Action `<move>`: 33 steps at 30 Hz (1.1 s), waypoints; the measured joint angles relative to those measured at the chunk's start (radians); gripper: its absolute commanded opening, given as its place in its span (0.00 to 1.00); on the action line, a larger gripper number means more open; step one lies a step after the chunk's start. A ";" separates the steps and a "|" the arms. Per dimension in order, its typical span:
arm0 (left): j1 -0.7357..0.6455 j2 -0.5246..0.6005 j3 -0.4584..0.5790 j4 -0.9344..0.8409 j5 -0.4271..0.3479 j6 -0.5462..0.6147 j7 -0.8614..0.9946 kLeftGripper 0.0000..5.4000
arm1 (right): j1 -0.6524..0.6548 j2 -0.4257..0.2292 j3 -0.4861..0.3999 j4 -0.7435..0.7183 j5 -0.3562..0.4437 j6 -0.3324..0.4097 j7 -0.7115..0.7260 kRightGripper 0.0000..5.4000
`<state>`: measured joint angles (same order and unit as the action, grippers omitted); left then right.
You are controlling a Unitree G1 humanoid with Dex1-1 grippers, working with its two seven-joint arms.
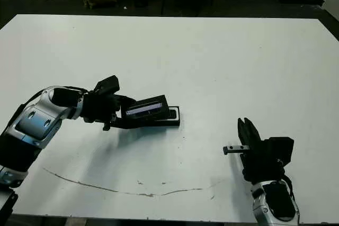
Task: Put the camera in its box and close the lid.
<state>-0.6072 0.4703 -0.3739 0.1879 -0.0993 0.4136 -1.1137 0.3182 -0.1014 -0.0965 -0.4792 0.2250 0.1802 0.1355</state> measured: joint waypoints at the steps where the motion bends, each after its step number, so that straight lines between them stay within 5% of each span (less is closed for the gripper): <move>1: -0.008 -0.001 -0.003 0.014 0.001 -0.006 -0.006 0.47 | 0.000 0.000 0.000 0.000 0.001 0.000 0.000 0.00; 33: -0.072 -0.061 -0.020 0.168 0.059 -0.144 -0.089 0.47 | 0.007 0.001 0.000 -0.017 0.014 0.029 -0.005 0.00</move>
<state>-0.6788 0.4097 -0.3938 0.3561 -0.0402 0.2693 -1.2030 0.3247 -0.1000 -0.0969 -0.4965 0.2386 0.2088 0.1308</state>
